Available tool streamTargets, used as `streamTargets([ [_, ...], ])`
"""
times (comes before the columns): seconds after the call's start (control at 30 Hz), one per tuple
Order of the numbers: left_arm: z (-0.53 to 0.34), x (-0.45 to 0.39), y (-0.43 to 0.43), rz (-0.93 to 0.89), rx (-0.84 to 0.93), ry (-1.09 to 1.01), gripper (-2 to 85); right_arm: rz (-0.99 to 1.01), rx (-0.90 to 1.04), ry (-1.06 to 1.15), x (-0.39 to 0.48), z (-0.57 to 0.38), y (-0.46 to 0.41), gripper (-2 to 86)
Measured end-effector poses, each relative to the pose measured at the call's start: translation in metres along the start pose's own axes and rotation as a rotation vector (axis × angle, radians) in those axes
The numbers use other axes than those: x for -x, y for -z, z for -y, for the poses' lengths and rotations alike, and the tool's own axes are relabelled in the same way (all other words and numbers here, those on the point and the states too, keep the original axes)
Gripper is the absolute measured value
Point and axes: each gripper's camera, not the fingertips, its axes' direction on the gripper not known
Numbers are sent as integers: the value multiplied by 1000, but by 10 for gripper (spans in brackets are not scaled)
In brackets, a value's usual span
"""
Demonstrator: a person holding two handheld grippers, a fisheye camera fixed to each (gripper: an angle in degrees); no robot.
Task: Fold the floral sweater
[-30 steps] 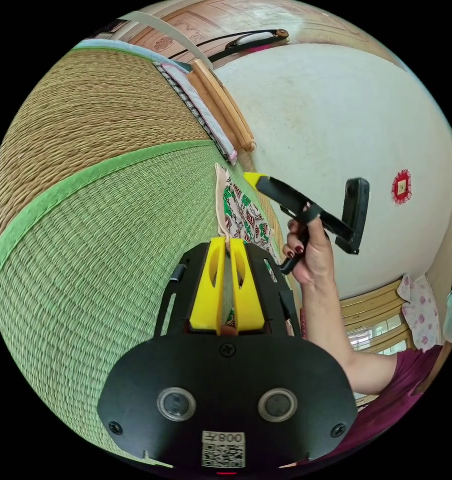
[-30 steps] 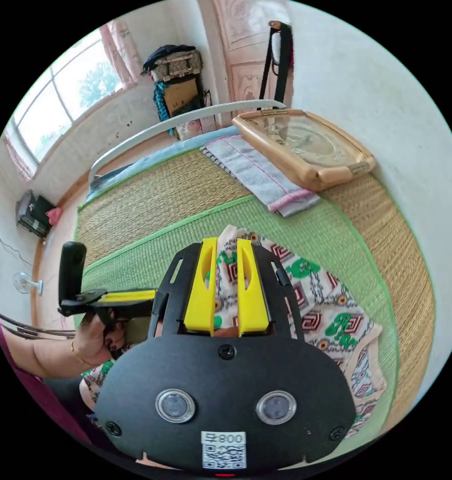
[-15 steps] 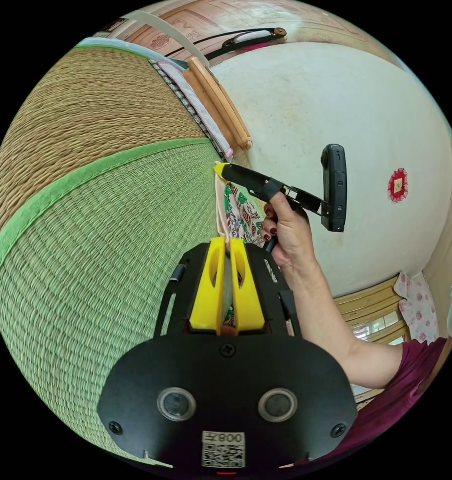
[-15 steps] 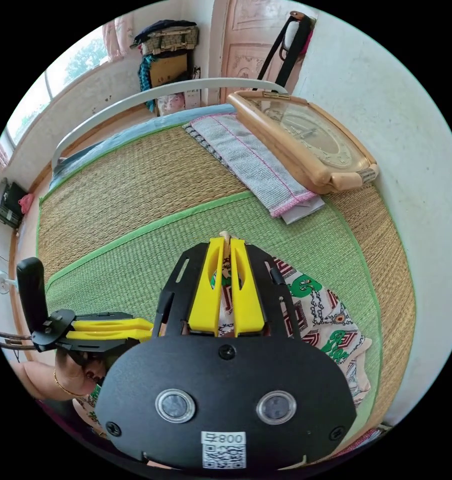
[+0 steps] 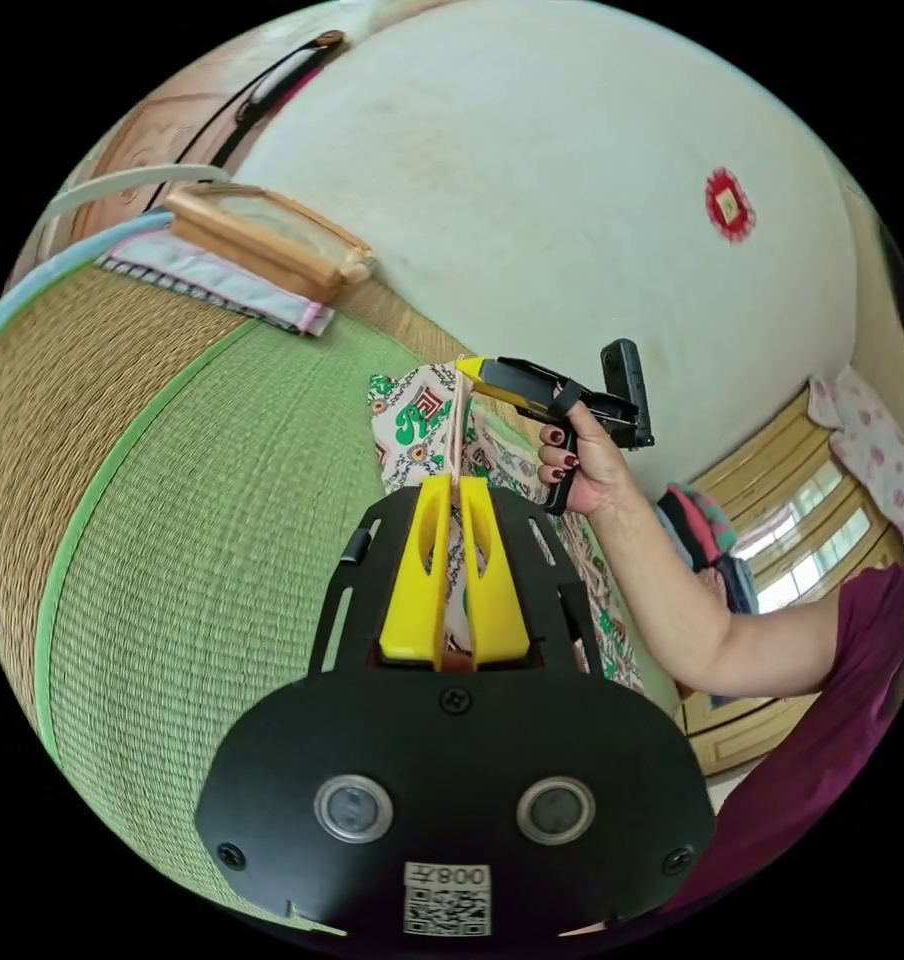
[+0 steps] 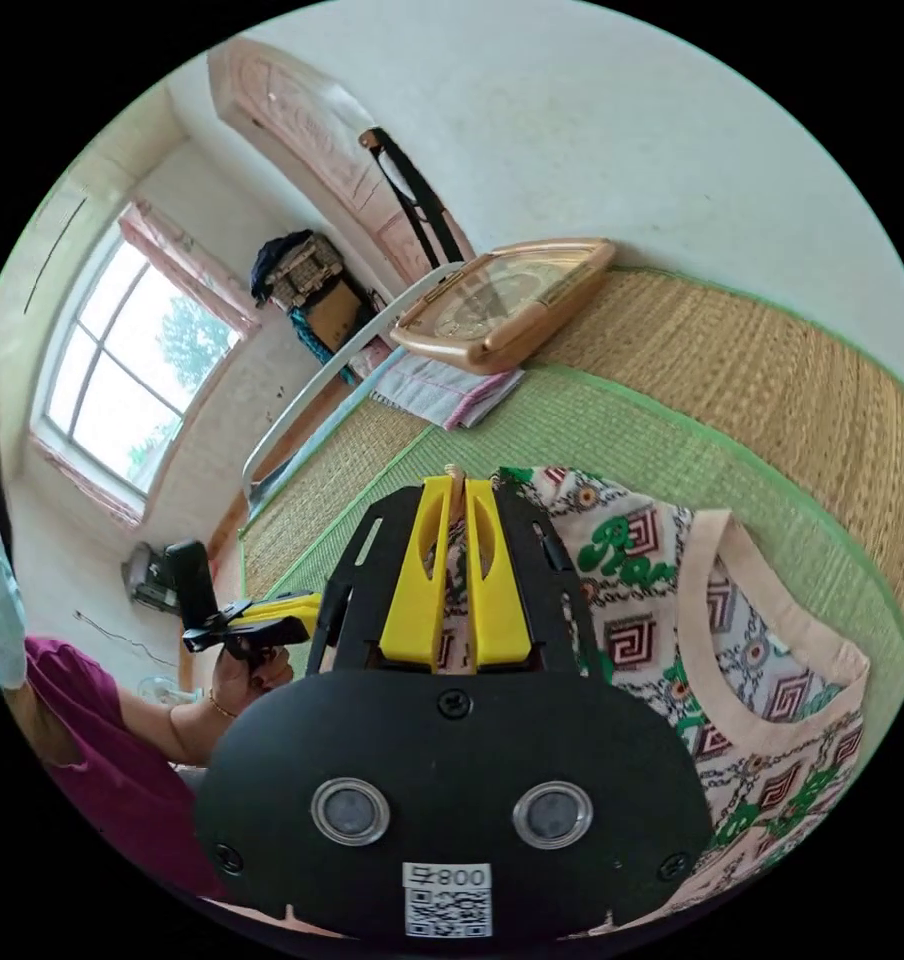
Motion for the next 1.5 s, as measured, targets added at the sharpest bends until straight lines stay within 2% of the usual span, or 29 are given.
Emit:
streamTargets([
  [0.17,9,-35,-42,30,119,-89,17,40,20,-90,-58,-34,12,21],
  [0.37,16,-51,-80,69,220,-101,21,63,57,-142,-102,-58,15,23],
  [0.6,28,-68,-102,53,259,-107,30,-45,58,-172,-126,-76,37,23],
  [0.87,66,-91,-127,130,250,-162,27,-106,38,-69,-97,-64,35,6],
  [1.1,82,-108,-162,221,355,-206,16,-185,147,70,-59,-18,-35,0],
  [1.17,87,-115,-167,247,365,-226,10,-253,208,76,-61,-11,-60,-1],
  [1.27,94,-119,-167,271,358,-225,5,-240,216,71,-64,-7,-67,0],
  [1.43,104,-126,-161,284,322,-212,2,-252,153,115,-48,-17,-53,0],
  [1.5,108,-127,-167,292,354,-211,2,-261,226,106,-55,-19,-72,0],
])
